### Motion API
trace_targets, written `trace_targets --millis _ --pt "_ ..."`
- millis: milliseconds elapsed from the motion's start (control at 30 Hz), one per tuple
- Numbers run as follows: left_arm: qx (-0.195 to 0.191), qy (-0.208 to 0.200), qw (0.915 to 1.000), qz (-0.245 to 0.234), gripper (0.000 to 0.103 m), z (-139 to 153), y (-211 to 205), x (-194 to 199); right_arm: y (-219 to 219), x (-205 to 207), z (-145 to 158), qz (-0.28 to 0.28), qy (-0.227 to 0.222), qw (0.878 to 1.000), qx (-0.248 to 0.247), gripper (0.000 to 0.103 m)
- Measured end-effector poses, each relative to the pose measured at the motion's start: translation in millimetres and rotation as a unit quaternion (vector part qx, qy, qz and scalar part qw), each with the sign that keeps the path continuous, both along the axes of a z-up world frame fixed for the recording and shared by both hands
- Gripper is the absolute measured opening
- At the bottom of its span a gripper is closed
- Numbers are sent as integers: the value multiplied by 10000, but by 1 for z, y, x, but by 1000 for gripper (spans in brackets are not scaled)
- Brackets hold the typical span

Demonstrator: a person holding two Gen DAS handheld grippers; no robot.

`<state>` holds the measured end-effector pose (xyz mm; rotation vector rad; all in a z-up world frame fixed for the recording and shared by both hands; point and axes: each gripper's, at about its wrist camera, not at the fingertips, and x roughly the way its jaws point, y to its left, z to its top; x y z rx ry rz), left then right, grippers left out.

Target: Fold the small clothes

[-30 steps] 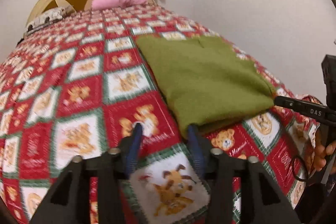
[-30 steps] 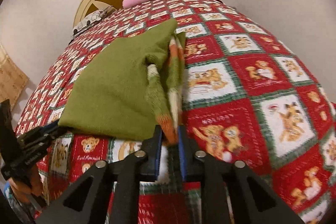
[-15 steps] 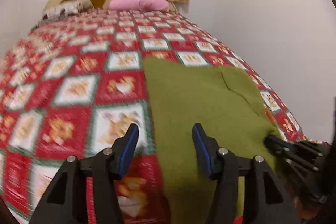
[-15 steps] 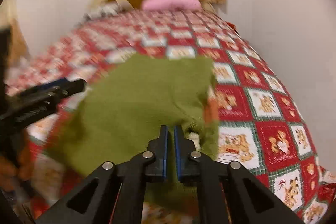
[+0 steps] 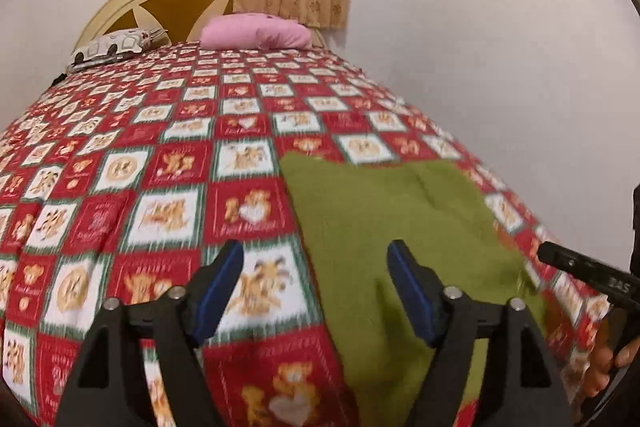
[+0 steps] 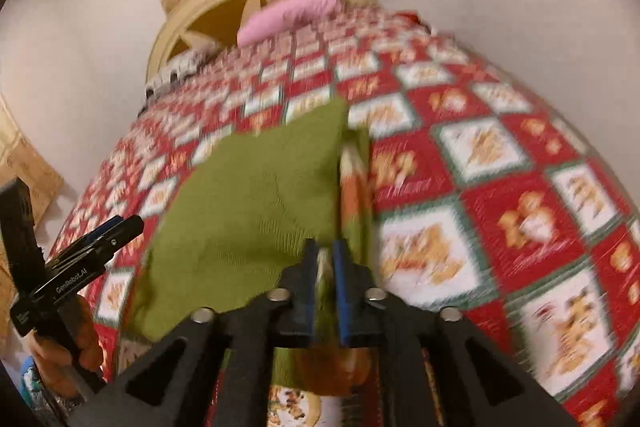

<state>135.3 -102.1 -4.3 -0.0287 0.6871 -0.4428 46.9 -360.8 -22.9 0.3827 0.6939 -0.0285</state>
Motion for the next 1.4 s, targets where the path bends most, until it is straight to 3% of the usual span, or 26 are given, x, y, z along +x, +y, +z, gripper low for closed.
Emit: trace_targets --millis 33,67,133,233,333,400,433,567,733,800,867,900,933,1000,1167,1400 --pt "-91 64 9999 -27 78 1 -3 7 -3 4 5 -33 -95 9999 77 63" --pt "-205 183 9996 -57 77 0 -7 17 -6 11 9 -64 -176 9998 100 69" --pt "-430 532 9976 -66 77 -7 -16 36 -8 31 11 24 -126 9999 24 71" --pt "-920 1312 9870 -156 75 -31 -28 64 -15 71 -3 275 218 9994 -23 71" --pt "-940 1716 9807 -40 74 -58 -34 77 -21 101 -26 497 531 9971 -240 71" --pt "-1246 2000 9718 -93 74 -78 -31 82 -28 113 -42 626 597 9962 -57 71" --pt "-1448 1931 9704 -125 74 -81 -27 81 -31 117 -50 736 627 9952 118 71" --pt "-1242 1675 9773 -375 74 -80 -36 78 -38 128 -67 889 594 9925 595 73" --pt "-1363 1618 9763 -466 74 -81 -40 80 -26 136 -67 998 635 9925 304 77" --pt "-1365 1596 9766 -467 66 -82 -40 83 -25 139 -68 1016 635 9924 261 75" --pt "-1369 1574 9769 -462 60 -82 -37 85 -21 140 -67 1082 647 9918 188 62" --pt "-1332 1542 9781 -428 55 -81 -37 84 -19 140 -66 1215 628 9903 252 46" --pt "-1303 1515 9790 -405 51 -81 -37 83 -18 140 -66 1269 642 9892 356 37" --pt "-1161 1395 9827 -368 45 -76 -40 80 -14 136 -63 1076 670 9916 277 35" --pt "-702 898 9925 -438 38 -52 -46 57 13 107 -33 714 389 9956 -457 31" --pt "-583 249 9964 -570 36 1 -43 7 32 37 30 314 -373 9970 -594 30"
